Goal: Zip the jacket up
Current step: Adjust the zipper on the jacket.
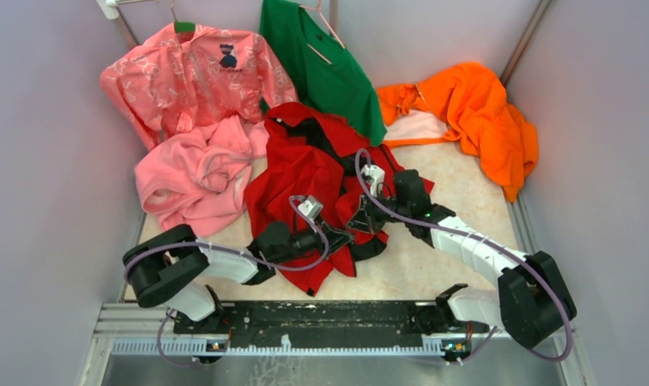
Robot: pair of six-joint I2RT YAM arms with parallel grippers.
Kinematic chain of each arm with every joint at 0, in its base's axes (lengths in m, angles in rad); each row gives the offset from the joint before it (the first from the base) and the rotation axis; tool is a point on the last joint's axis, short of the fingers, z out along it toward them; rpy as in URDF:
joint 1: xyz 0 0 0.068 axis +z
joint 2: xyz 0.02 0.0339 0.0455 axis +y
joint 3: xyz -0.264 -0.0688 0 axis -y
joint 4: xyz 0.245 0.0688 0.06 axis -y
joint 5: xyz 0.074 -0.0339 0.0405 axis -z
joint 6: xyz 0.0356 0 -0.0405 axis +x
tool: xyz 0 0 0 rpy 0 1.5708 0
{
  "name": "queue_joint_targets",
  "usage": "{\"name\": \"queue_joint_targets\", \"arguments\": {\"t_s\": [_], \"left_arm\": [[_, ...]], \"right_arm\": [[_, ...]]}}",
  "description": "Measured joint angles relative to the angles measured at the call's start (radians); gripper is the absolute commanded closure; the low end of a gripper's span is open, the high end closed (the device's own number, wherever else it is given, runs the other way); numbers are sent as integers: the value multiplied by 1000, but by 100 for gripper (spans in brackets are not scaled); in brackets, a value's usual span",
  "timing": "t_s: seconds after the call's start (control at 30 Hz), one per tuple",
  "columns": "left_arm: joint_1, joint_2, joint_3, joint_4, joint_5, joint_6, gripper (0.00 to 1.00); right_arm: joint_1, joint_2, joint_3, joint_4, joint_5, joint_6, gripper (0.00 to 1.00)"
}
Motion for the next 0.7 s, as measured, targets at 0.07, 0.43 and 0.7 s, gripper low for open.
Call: {"name": "queue_joint_targets", "arguments": {"t_s": [0.07,0.43,0.7], "left_arm": [[-1,14,0,35,1,-11,100],[-13,31,-80,275,8,-45,100],[-13,117,-88,394,49,-45,100]], "right_arm": [[-36,0,0,-5,-68,-40,100],[-125,-4,-33,65,-393,-173,100],[-137,7,-74,176,-462,-134,100]]}}
